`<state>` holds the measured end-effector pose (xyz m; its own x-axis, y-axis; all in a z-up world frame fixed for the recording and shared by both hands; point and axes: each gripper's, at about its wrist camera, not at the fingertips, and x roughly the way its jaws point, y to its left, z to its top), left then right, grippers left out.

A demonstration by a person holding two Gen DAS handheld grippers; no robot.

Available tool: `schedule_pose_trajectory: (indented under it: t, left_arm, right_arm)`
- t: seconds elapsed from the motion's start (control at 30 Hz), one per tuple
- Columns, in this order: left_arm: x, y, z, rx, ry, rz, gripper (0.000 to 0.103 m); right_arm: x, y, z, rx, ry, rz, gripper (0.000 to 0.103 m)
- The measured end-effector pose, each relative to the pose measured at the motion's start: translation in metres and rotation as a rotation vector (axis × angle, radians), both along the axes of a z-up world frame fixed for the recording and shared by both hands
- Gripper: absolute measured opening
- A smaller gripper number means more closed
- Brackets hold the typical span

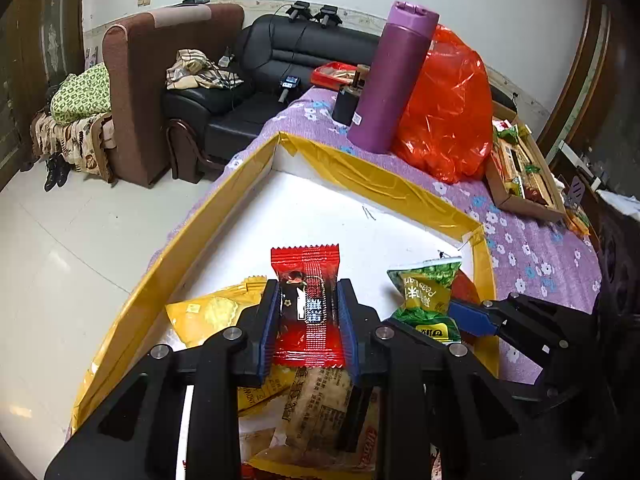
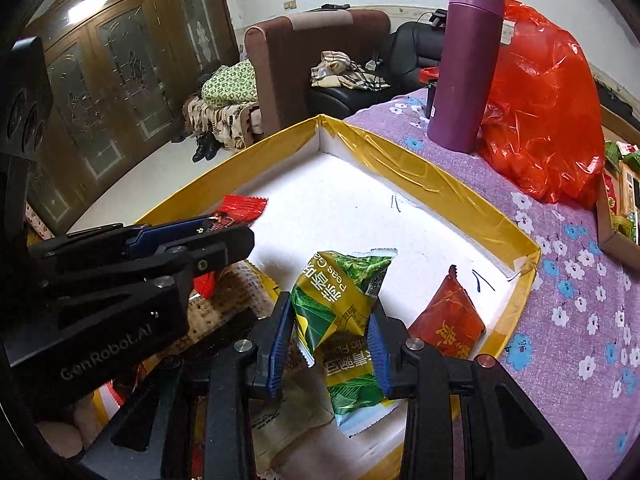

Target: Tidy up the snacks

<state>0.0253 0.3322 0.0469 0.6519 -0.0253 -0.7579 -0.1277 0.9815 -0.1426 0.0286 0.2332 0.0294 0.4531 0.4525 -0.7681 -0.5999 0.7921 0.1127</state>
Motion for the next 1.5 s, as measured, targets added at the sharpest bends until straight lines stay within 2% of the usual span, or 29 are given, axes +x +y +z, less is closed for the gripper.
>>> schedule_pose_trajectory:
  t: [0.03, 0.1, 0.17, 0.27, 0.37, 0.5, 0.7, 0.77, 0.87, 1.1, 1.33, 1.43, 1.5]
  left_arm:
    - [0.001, -0.001, 0.0, 0.002, 0.003, 0.002, 0.028]
    - [0.001, 0.0, 0.0, 0.004, 0.007, 0.012, 0.039]
    - [0.001, 0.0, 0.0, 0.005, 0.003, 0.014, 0.055]
    - [-0.002, 0.0, 0.003, 0.004, -0.008, 0.018, 0.065]
    - [-0.009, 0.0, 0.01, -0.006, -0.019, 0.029, 0.066]
    - [-0.02, -0.006, 0.019, 0.018, -0.029, 0.045, 0.069]
    - [-0.052, -0.02, 0.039, 0.072, -0.084, 0.065, 0.07]
    - [-0.065, -0.025, 0.045, 0.082, -0.108, 0.072, 0.075]
    - [-0.084, -0.033, 0.055, 0.092, -0.145, 0.102, 0.076]
    - [-0.132, -0.056, 0.077, 0.121, -0.263, 0.156, 0.079]
    - [-0.187, -0.091, 0.108, 0.209, -0.431, 0.229, 0.085]
    - [-0.216, -0.105, 0.121, 0.225, -0.495, 0.289, 0.092]
    - [-0.236, -0.111, 0.12, 0.219, -0.55, 0.344, 0.103]
  right_arm:
    - [0.0, 0.0, 0.0, -0.001, -0.003, 0.0, 0.036]
    - [0.0, 0.001, 0.0, 0.002, -0.003, 0.0, 0.037]
    - [0.0, 0.001, 0.001, 0.01, -0.001, 0.003, 0.039]
    - [-0.003, -0.002, 0.003, 0.029, -0.002, 0.007, 0.041]
    - [-0.009, -0.005, 0.011, 0.046, -0.016, 0.012, 0.042]
    - [-0.024, -0.009, 0.028, 0.07, -0.05, 0.021, 0.049]
    - [-0.048, -0.026, 0.042, 0.119, -0.05, 0.014, 0.05]
    - [-0.058, -0.036, 0.045, 0.134, -0.051, 0.007, 0.051]
    - [-0.072, -0.053, 0.048, 0.153, -0.059, -0.006, 0.052]
    - [-0.113, -0.099, 0.059, 0.186, -0.132, -0.039, 0.055]
    - [-0.159, -0.144, 0.07, 0.226, -0.223, -0.062, 0.059]
    - [-0.177, -0.157, 0.071, 0.246, -0.256, -0.063, 0.06]
    - [-0.188, -0.163, 0.072, 0.264, -0.268, -0.06, 0.061]
